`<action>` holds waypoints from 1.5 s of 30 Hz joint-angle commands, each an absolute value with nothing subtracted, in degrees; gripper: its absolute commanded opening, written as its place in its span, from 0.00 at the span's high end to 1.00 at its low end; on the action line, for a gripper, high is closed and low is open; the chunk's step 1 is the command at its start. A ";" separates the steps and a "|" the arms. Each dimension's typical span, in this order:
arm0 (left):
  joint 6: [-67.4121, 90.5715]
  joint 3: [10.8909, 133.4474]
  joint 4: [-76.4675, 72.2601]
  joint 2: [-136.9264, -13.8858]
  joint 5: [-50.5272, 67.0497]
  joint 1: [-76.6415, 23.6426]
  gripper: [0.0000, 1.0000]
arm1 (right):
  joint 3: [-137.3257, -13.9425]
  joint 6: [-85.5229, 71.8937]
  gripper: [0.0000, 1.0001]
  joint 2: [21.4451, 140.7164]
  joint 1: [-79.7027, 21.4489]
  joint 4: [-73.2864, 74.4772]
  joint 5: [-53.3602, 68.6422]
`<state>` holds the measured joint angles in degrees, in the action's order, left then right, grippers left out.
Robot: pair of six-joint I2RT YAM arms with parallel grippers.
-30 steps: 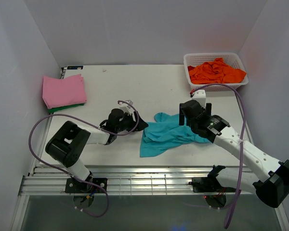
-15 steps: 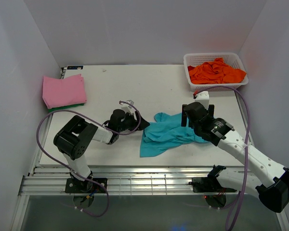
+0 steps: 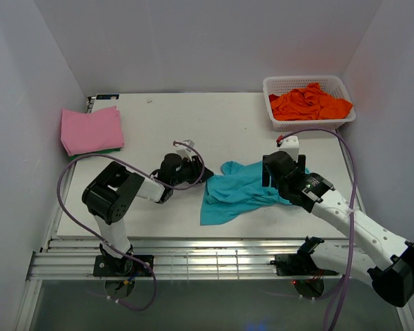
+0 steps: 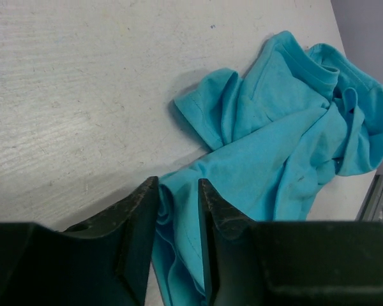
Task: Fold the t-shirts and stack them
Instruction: Move the tshirt to the center of the board
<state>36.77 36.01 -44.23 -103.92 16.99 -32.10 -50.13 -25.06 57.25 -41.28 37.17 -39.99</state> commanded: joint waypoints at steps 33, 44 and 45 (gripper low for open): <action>26.45 28.31 -4.04 -53.70 -14.76 -35.07 1.00 | -59.57 -12.40 0.18 87.96 -33.93 5.72 -28.23; 28.39 26.37 -0.26 -49.75 -17.49 -35.24 1.00 | -73.73 -9.23 0.25 104.23 -31.20 2.20 -20.31; 28.65 26.37 -0.26 -49.66 -17.58 -35.24 1.00 | -74.26 -9.32 0.30 106.33 -30.68 2.11 -19.08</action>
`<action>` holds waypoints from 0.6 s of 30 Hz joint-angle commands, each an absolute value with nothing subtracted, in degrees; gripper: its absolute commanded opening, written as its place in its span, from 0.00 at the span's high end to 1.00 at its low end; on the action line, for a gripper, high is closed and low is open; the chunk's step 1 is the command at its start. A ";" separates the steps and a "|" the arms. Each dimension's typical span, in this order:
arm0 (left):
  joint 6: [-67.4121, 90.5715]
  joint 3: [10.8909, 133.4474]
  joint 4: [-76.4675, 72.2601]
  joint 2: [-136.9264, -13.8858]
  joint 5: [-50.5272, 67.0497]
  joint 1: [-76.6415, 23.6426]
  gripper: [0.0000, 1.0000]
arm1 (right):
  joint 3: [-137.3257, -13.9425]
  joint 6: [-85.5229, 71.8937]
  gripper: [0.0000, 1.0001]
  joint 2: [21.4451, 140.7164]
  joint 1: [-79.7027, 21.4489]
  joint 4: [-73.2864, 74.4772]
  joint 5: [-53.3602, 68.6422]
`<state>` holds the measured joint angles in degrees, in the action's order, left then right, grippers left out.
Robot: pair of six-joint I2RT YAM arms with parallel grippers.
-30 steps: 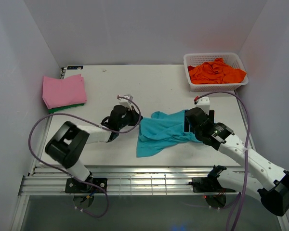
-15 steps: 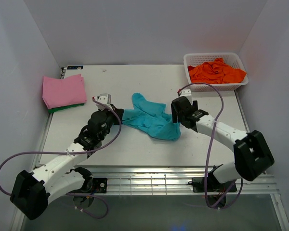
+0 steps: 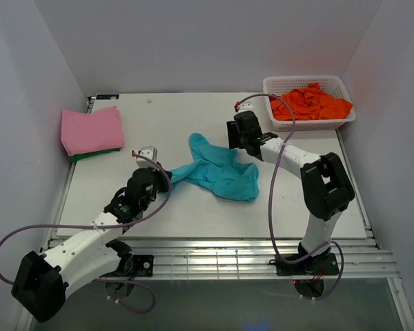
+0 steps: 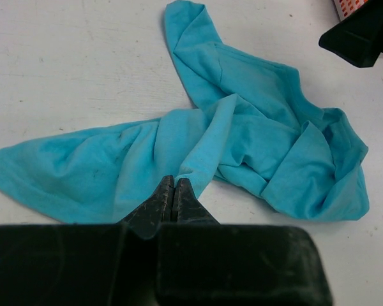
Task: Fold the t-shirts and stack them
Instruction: Move the tshirt to the center of the board, then flatten the tshirt out
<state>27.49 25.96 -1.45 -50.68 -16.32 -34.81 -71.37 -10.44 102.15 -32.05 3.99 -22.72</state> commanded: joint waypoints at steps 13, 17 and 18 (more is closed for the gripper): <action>29.27 26.63 2.20 -49.75 -18.19 -35.33 1.00 | -76.02 -9.23 0.44 113.03 -29.62 0.88 -9.41; 29.00 26.46 2.11 -49.66 -18.37 -35.33 1.00 | -77.43 -9.67 0.45 114.43 -28.92 0.88 -6.69; 29.00 26.54 2.20 -49.75 -18.37 -35.33 1.00 | -77.95 -9.84 0.46 115.04 -28.83 0.88 -5.81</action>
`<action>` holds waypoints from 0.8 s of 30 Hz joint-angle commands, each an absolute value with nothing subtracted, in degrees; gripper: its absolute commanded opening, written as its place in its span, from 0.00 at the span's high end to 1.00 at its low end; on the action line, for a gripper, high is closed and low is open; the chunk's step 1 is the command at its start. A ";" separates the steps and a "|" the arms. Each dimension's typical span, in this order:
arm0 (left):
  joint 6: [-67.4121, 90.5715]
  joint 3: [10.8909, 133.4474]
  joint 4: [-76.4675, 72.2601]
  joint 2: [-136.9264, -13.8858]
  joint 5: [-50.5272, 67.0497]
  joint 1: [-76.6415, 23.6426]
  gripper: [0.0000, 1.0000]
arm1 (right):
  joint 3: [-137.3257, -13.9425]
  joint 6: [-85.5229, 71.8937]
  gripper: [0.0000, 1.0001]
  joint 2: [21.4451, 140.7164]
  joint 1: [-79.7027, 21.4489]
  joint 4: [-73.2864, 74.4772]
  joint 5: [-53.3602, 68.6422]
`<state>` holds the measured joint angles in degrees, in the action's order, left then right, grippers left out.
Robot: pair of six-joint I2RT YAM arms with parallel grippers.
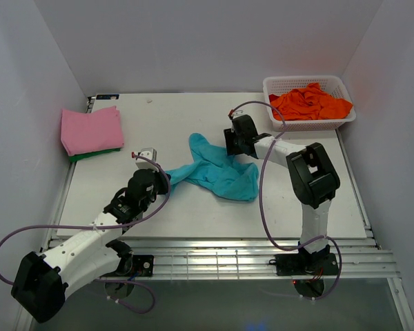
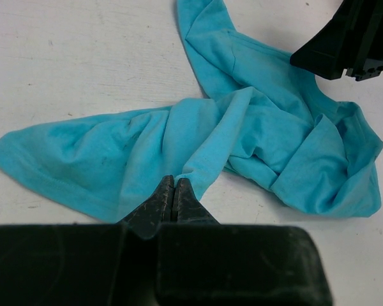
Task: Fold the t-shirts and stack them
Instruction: Flatten the tshirt out
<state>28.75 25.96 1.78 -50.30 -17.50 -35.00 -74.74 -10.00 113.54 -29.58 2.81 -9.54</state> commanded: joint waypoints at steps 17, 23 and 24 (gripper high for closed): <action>28.92 26.71 2.64 -48.78 -23.63 -35.33 1.00 | -78.13 -8.61 0.92 118.12 -28.30 4.22 -8.96; 26.28 34.35 4.92 -54.91 -41.29 -35.24 1.00 | -83.75 -6.08 0.92 114.27 -26.29 9.20 -13.09; 24.71 37.85 5.10 -55.89 -43.22 -34.98 1.00 | -86.72 -5.46 0.92 113.30 -25.67 10.53 -13.79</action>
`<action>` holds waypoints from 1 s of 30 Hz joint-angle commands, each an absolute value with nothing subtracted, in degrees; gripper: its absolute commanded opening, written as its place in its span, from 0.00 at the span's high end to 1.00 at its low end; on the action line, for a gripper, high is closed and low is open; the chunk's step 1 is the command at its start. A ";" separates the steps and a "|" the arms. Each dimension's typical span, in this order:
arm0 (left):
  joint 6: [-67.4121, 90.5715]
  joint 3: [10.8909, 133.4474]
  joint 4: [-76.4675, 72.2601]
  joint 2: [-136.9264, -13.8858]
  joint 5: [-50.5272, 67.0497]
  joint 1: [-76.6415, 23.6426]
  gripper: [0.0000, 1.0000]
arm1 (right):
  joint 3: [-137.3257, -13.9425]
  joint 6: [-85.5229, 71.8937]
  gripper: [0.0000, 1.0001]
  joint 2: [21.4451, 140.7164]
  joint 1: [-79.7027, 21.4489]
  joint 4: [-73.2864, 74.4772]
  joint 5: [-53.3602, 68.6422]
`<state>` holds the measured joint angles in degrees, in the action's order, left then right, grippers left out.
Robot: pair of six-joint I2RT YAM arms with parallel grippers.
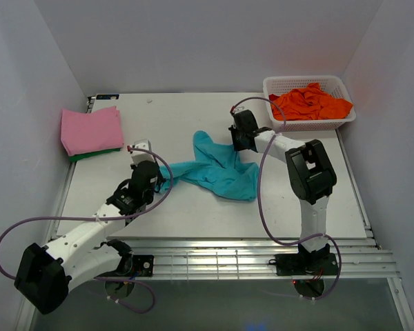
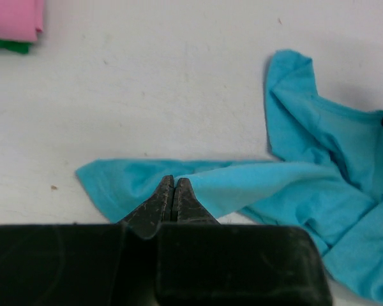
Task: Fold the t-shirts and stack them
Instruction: Flatten the tshirt out
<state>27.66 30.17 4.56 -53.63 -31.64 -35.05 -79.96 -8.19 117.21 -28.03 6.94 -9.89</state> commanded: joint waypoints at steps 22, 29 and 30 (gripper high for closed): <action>10.19 59.42 6.66 -53.71 -46.69 -30.32 1.00 | -101.43 0.97 0.92 80.97 -14.41 33.66 -22.41; 11.60 57.92 8.78 -48.25 -43.60 -30.32 1.00 | -102.65 0.79 0.92 74.27 -14.50 36.56 -24.51; 11.69 58.88 9.92 -48.60 -43.07 -30.32 1.00 | -103.44 0.97 0.92 74.18 -14.50 36.82 -25.13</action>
<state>11.05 57.30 6.85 -49.39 -45.34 -30.57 -99.74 0.99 77.01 -14.55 36.84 -21.93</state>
